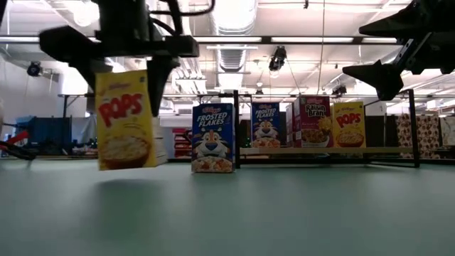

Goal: Stack cereal on shelf
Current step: Move the yellow cereal box to the center

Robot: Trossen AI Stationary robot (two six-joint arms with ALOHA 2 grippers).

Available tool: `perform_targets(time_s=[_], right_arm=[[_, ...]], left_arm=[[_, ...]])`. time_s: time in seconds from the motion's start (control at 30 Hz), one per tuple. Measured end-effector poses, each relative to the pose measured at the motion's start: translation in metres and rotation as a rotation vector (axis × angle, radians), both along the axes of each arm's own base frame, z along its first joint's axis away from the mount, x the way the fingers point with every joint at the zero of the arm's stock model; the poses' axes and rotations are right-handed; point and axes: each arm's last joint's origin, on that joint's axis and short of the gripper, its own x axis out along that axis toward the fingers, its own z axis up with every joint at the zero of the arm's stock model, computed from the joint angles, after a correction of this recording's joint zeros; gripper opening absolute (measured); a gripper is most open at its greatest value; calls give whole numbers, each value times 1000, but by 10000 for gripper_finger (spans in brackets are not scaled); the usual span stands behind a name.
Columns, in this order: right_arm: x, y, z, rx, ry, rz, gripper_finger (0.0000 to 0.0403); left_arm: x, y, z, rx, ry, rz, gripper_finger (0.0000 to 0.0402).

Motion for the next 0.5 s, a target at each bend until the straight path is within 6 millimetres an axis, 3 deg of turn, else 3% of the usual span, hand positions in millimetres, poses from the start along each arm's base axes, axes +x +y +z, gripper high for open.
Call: perform_targets(time_s=[0.27,0.5], right_arm=[[0,0,0,0,0,0,373],[0,0,0,0,0,0,373]], left_arm=[[12,26,0,1,2,-84,265],[18,30,1,65,-45,-120,265]])
